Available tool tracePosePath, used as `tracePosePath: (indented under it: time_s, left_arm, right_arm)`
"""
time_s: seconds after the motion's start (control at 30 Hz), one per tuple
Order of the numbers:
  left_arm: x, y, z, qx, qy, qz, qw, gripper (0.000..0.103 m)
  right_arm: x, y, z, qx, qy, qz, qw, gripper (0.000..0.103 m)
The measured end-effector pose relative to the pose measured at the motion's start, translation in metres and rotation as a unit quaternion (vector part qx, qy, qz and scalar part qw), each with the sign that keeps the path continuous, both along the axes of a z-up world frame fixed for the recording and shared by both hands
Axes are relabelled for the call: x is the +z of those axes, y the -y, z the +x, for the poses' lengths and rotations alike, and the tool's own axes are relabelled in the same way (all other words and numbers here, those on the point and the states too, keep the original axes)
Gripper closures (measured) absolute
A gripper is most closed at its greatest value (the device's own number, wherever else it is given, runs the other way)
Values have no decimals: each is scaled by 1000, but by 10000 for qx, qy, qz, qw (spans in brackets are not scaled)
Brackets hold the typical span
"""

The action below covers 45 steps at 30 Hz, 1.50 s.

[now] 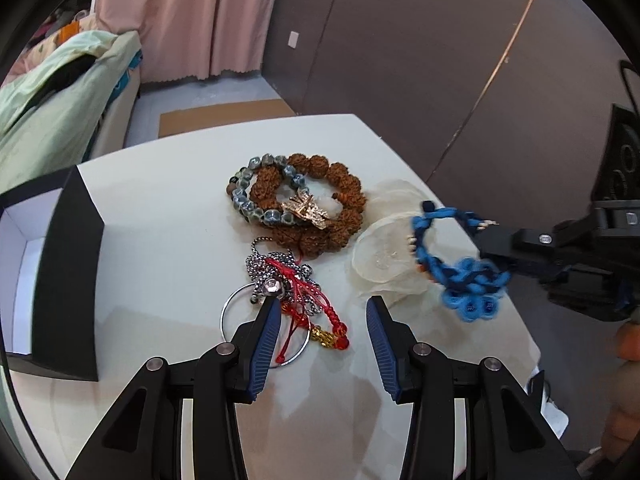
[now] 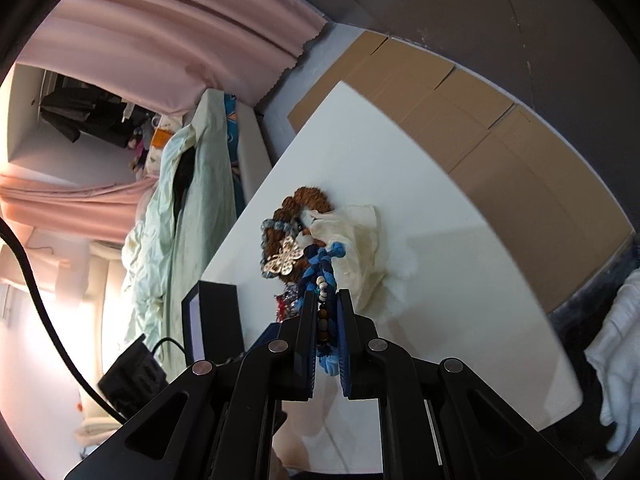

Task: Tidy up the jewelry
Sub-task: 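Grasp the silver chain with red tassel with the left gripper while the right gripper holds the blue bracelet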

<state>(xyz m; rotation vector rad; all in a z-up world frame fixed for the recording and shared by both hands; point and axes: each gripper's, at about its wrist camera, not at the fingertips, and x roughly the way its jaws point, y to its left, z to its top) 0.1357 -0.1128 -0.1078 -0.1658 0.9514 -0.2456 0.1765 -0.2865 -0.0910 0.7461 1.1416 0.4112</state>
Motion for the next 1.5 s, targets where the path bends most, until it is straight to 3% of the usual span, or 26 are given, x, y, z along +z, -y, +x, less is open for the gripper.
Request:
tracePosePath:
  time_s: [0.03, 0.1, 0.17, 0.67, 1.07, 1.17, 1.23, 1.27, 1.33, 1.37, 1.47, 1.5]
  left_arm:
    - [-2, 0, 2, 39, -21, 44, 10000, 69]
    - [-5, -1, 3, 67, -59, 94, 9999, 91]
    - [-2, -5, 2, 135, -15, 97, 9999, 96]
    - [46, -49, -25, 469, 532, -251, 9972, 96]
    - [90, -92, -54, 496, 1120, -980, 9876, 96]
    - [94, -97, -55, 648, 1115, -767, 9887, 96]
    - [87, -98, -51, 715, 903, -560, 9918, 96]
    - [83, -99, -50, 672, 835, -717, 9916, 96]
    - [82, -106, -51, 498, 788, -1410, 9856, 96]
    - [85, -106, -52, 464, 840, -1471, 9845, 96]
    - [83, -92, -49, 658, 883, -327, 9934, 96]
    - [78, -92, -46, 659, 764, -344, 9943, 96]
  right_arm:
    - [0, 1, 1, -2, -22, 15, 10000, 92]
    - [-1, 2, -1, 5, -55, 60, 10000, 92]
    - [-2, 7, -3, 24, -41, 81, 10000, 92]
    - [10, -19, -14, 301, 320, -75, 9990, 92]
    - [17, -47, -23, 476, 563, -192, 9971, 92]
    - [15, -52, -23, 512, 549, -205, 9970, 92]
    - [14, -55, -22, 529, 530, -206, 9970, 92]
    - [14, -56, -22, 534, 524, -216, 9970, 92]
    - [13, -58, -22, 541, 522, -206, 9970, 92]
    - [14, -59, -22, 542, 522, -206, 9970, 92]
    - [13, -62, -20, 553, 512, -229, 9969, 92]
    - [12, -62, -20, 561, 505, -234, 9969, 92]
